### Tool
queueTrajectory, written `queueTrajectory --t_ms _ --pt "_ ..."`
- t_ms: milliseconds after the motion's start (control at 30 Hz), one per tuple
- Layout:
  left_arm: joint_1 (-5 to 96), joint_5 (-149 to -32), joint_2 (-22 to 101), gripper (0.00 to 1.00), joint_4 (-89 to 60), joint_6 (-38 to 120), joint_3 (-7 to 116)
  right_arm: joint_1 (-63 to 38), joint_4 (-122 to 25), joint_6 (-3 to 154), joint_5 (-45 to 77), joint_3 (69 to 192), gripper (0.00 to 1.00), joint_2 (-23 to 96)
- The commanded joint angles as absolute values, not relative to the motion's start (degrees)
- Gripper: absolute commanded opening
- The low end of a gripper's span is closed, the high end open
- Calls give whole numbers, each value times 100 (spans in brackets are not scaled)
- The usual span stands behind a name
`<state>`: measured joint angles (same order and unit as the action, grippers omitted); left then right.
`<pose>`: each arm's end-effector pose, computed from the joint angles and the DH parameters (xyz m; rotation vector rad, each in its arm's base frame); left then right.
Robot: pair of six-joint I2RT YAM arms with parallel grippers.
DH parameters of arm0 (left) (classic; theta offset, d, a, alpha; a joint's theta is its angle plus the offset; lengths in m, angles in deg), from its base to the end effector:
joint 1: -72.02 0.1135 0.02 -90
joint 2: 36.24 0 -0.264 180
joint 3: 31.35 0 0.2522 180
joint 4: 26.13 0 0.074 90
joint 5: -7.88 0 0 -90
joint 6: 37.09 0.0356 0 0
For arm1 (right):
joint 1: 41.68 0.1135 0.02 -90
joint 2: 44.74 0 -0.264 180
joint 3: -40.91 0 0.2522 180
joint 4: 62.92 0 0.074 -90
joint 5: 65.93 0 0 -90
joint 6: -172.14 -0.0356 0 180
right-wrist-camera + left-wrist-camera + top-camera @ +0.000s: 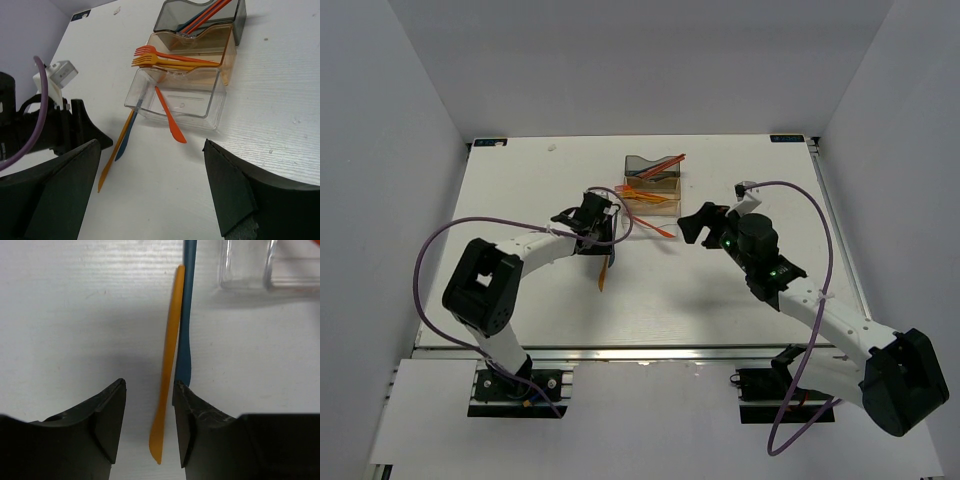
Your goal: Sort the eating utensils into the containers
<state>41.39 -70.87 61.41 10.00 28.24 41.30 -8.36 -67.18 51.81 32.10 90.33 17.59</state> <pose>0.2929 -0.1654 0.1732 0.0695 2.6054 -0.0839 0.2127 0.1339 0.2745 0.0605 1.7703 0.6958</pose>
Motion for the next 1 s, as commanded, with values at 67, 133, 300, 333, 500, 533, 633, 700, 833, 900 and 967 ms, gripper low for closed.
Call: queueTrajectory --t_ms 67,133,300,333,500,533,633,700,833,900,967 --pt "4188 -7429 6211 53 679 2953 4455 -881 -6946 5349 3022 8982 88 1696" --pt "4188 -7526 6273 53 600 2962 4446 -881 -6954 5357 3022 8982 88 1722" --pt "4188 -7482 6396 49 582 2953 4437 -916 -7016 5261 2935 8947 88 1766" --pt "4188 -7439 6431 47 600 2927 4463 -925 -7025 5261 2908 8938 88 1766" --pt "4188 -7192 6501 44 644 2918 4560 -934 -7034 5226 2864 8903 88 1644" --pt "4188 -7183 6510 44 644 2918 4569 -934 -7025 5234 2864 8903 88 1635" --pt "4188 -7140 6589 44 679 2944 4639 -942 -6981 5261 2855 8895 88 1582" --pt "4188 -7139 6668 43 679 2971 4639 -943 -6981 5269 2864 8877 88 1556" --pt "4188 -7113 6739 38 635 2944 4587 -951 -6990 5261 2855 8851 88 1520" --pt "4188 -7069 6783 35 670 2944 4587 -960 -6990 5261 2829 8842 88 1512" --pt "4188 -6920 6826 34 705 2927 4595 -960 -7007 5234 2812 8807 88 1477"
